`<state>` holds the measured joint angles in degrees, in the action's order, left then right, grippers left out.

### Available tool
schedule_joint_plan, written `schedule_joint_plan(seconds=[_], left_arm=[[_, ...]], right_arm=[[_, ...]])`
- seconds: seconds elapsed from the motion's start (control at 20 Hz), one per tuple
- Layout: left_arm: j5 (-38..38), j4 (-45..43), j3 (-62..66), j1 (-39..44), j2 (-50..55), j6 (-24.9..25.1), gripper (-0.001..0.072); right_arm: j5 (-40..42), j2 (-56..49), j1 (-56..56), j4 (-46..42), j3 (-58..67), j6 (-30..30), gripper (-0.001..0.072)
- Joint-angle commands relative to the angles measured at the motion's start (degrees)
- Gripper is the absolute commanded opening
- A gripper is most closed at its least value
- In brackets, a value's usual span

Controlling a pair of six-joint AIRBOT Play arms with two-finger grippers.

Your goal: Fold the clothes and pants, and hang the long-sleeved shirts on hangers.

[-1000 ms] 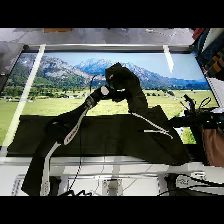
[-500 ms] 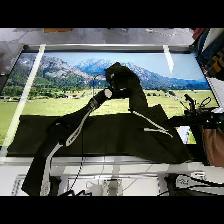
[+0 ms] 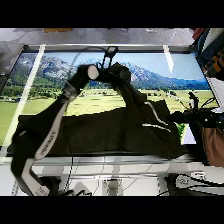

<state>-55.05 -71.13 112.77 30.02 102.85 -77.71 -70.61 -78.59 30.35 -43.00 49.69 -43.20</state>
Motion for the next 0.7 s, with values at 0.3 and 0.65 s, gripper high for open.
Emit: schedule_joint_plan(seconds=[0.3, 0.65], left_arm=[[-17.2, 10.5, -0.1, 12.5, -9.2, 0.6, 0.0016], [-17.4, 25.2, -0.1, 28.7, -1.9, 5.0, 0.0416]], right_arm=[[8.9, 3.8, 0.0, -6.1, 0.0, -12.9, 0.0039], [8.8, 6.9, 0.0, -18.6, 0.0, -14.9, 0.0040]])
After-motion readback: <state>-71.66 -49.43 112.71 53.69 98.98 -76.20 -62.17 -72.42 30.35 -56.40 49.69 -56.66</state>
